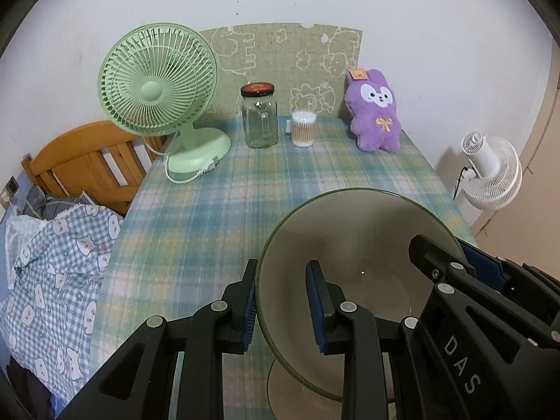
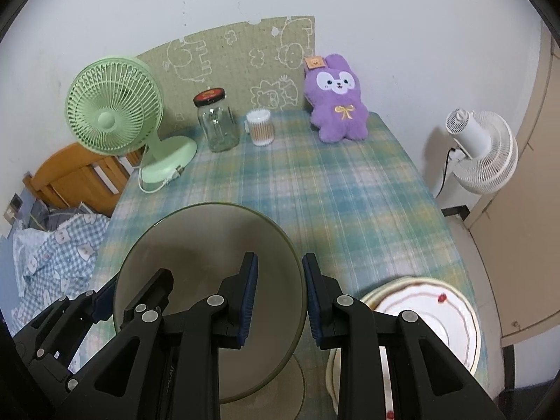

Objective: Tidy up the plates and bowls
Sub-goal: 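Carry the beige bowl with both grippers toward the flower-plate stack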

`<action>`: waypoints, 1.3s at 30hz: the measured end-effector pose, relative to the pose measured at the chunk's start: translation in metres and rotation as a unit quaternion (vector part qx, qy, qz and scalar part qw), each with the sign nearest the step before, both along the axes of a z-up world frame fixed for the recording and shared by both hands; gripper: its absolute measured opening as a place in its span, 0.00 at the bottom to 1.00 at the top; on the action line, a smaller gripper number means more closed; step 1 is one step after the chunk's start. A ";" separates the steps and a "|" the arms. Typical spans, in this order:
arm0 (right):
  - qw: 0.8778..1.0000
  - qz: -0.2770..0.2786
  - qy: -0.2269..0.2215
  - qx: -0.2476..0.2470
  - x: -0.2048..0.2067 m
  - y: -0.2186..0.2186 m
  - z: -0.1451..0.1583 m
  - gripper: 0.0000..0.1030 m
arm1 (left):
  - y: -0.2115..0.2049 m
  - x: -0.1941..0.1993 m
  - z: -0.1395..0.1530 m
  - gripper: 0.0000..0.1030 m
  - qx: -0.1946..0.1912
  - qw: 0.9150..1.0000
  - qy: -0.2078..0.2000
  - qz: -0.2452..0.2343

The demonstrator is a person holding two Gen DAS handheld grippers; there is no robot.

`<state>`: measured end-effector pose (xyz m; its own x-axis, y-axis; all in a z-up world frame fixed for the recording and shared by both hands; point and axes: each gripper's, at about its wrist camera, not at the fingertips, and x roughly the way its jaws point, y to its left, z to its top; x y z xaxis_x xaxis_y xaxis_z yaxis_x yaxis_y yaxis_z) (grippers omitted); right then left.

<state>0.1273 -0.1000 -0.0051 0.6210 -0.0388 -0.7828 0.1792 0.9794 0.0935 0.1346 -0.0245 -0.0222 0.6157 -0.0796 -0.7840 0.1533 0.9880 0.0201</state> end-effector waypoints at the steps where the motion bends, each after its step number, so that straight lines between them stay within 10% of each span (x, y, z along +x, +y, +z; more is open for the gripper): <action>1: 1.000 0.000 0.002 0.000 -0.004 0.001 -0.002 0.29 | 0.001 -0.004 -0.002 0.24 0.000 1.000 0.002 0.000; 39: 0.999 -0.007 0.042 0.005 -0.050 0.013 -0.068 0.29 | 0.016 -0.047 -0.060 0.24 0.002 0.999 0.041 -0.006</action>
